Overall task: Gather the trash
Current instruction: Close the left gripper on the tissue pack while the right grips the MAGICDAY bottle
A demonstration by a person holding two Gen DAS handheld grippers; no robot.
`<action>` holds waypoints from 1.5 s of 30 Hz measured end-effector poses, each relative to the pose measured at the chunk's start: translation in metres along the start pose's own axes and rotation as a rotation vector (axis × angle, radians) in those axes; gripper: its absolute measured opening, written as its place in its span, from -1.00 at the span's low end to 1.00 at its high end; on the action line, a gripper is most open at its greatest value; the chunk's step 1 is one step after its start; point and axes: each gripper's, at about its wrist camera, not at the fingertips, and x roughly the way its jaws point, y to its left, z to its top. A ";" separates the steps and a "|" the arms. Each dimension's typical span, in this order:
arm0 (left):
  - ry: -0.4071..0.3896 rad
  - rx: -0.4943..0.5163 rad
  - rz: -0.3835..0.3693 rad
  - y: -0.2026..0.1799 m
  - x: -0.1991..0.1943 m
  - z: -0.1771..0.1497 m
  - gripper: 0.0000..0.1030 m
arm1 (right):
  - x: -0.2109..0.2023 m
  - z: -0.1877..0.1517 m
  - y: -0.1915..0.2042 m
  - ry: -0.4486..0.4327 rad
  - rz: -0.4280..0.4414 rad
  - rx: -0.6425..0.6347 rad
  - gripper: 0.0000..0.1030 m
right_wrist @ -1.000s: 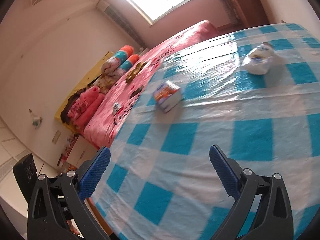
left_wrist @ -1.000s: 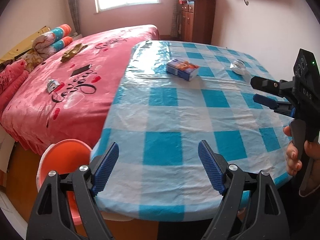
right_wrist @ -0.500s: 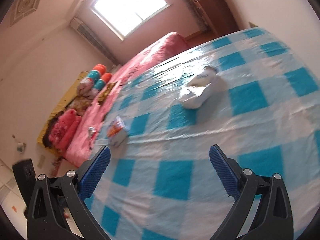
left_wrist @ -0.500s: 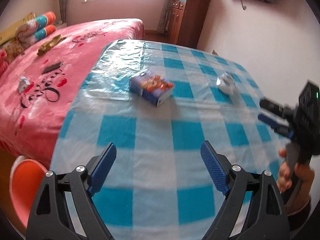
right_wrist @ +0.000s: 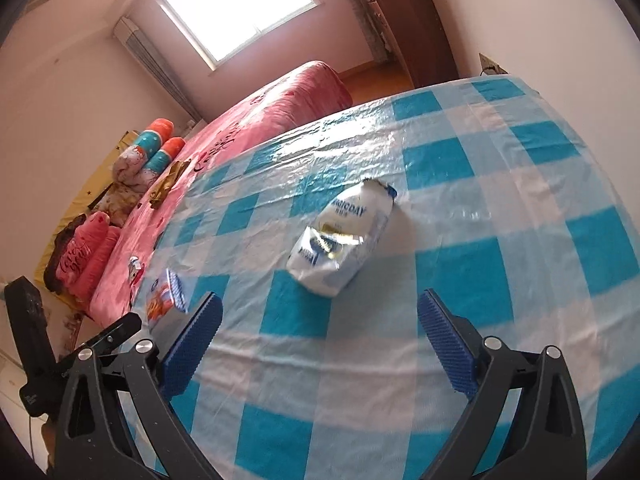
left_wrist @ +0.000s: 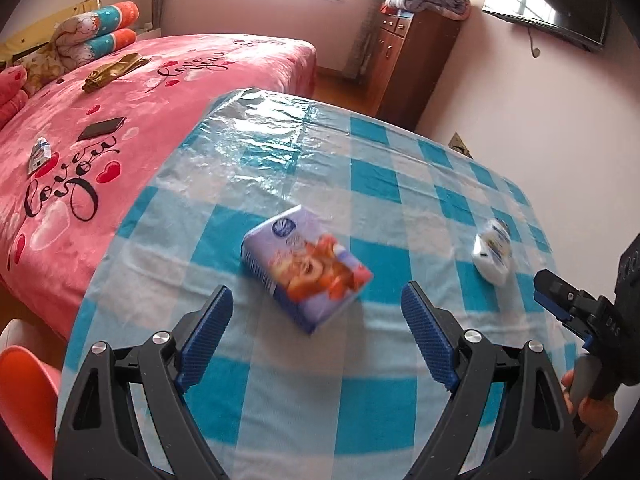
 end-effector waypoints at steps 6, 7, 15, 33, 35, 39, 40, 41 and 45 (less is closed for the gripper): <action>-0.003 -0.016 0.034 0.002 0.016 0.009 0.68 | 0.020 0.012 0.001 0.033 -0.041 -0.013 0.65; -0.001 -0.022 0.034 0.003 0.019 0.010 0.68 | 0.023 0.014 0.002 0.036 -0.049 -0.018 0.65; 0.010 -0.032 0.075 0.006 0.034 0.018 0.68 | 0.043 0.025 0.010 0.059 -0.107 -0.085 0.65; -0.009 -0.008 0.064 0.005 0.041 0.019 0.33 | 0.075 0.026 0.035 0.055 -0.283 -0.281 0.55; -0.010 -0.005 0.061 0.005 0.041 0.019 0.33 | 0.075 0.025 0.036 0.055 -0.278 -0.290 0.47; -0.010 0.000 0.053 0.005 0.039 0.017 0.31 | 0.073 0.024 0.035 0.051 -0.262 -0.286 0.43; -0.010 0.001 0.053 0.004 0.039 0.017 0.31 | 0.073 0.024 0.034 0.050 -0.256 -0.283 0.41; -0.012 0.004 0.052 0.004 0.039 0.016 0.31 | 0.072 0.024 0.033 0.050 -0.252 -0.281 0.40; -0.012 0.011 0.046 0.002 0.037 0.011 0.30 | 0.069 0.022 0.032 0.050 -0.239 -0.280 0.38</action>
